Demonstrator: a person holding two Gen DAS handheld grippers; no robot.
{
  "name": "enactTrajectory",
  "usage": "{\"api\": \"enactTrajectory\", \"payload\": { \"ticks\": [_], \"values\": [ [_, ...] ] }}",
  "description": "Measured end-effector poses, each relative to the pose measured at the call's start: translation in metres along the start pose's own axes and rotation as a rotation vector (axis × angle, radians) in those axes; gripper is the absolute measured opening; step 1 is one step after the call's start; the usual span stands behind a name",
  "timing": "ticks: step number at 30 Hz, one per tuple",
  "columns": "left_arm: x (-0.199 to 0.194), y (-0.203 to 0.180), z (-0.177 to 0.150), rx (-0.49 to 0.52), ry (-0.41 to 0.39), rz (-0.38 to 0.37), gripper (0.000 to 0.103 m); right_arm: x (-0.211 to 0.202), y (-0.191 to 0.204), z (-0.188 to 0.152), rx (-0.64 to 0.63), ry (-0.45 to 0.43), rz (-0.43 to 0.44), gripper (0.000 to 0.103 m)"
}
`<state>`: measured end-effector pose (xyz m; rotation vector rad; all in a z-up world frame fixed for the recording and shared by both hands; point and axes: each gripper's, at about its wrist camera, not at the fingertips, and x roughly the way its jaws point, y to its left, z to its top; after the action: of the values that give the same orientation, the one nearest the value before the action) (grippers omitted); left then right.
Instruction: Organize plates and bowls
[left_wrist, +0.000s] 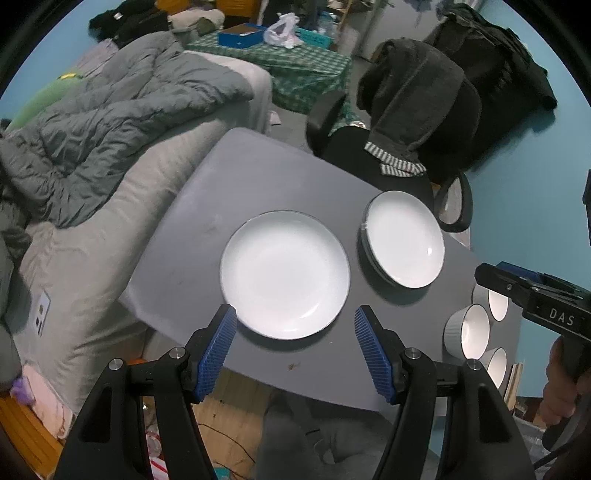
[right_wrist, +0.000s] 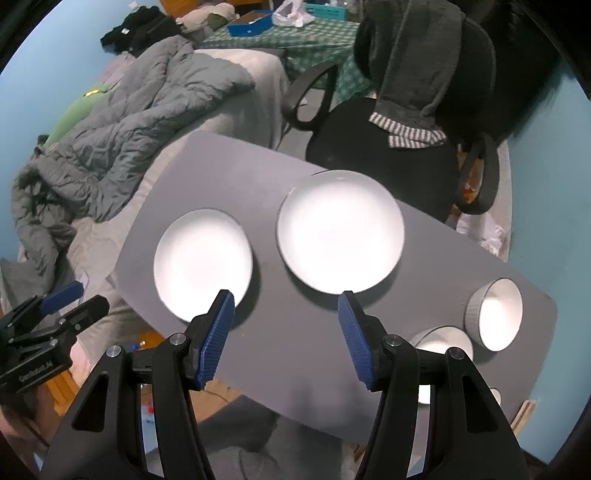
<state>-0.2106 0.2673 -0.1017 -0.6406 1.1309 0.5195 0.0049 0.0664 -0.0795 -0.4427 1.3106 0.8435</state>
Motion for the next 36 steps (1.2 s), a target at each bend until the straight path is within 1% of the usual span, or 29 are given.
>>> {"api": "enactTrajectory", "payload": {
  "ticks": [8, 10, 16, 20, 23, 26, 27, 29, 31, 32, 36],
  "values": [
    [0.005, 0.037, -0.012, -0.05, 0.017, 0.026, 0.068, 0.016, 0.022, -0.006, -0.021, 0.026, 0.043, 0.059],
    [0.008, 0.045, -0.013, -0.058, 0.022, 0.039, 0.068, 0.027, 0.025, -0.007, -0.02, 0.044, 0.061, 0.059],
    [0.024, 0.066, -0.014, -0.084, 0.036, 0.044, 0.068, 0.064, 0.029, -0.006, -0.006, 0.098, 0.123, 0.059],
    [0.043, 0.077, -0.01, -0.087, 0.052, 0.037, 0.068, 0.086, 0.028, -0.002, 0.003, 0.126, 0.14, 0.059],
    [0.059, 0.082, -0.005, -0.07, 0.061, 0.038, 0.068, 0.101, 0.028, -0.001, 0.004, 0.144, 0.149, 0.059],
    [0.078, 0.086, 0.0, -0.05, 0.086, 0.043, 0.068, 0.116, 0.028, 0.002, 0.007, 0.16, 0.156, 0.059],
    [0.085, 0.088, 0.003, -0.045, 0.089, 0.034, 0.068, 0.121, 0.028, 0.002, 0.01, 0.166, 0.163, 0.059],
    [0.096, 0.09, 0.006, -0.043, 0.106, 0.04, 0.068, 0.13, 0.028, 0.005, 0.016, 0.176, 0.174, 0.059],
    [0.107, 0.091, 0.009, -0.042, 0.114, 0.021, 0.068, 0.14, 0.029, 0.007, 0.022, 0.183, 0.189, 0.059],
    [0.114, 0.092, 0.012, -0.047, 0.13, 0.029, 0.068, 0.144, 0.029, 0.008, 0.023, 0.186, 0.195, 0.059],
    [0.133, 0.093, 0.017, -0.047, 0.152, 0.029, 0.068, 0.166, 0.028, 0.011, 0.032, 0.213, 0.196, 0.059]
  ]
}}
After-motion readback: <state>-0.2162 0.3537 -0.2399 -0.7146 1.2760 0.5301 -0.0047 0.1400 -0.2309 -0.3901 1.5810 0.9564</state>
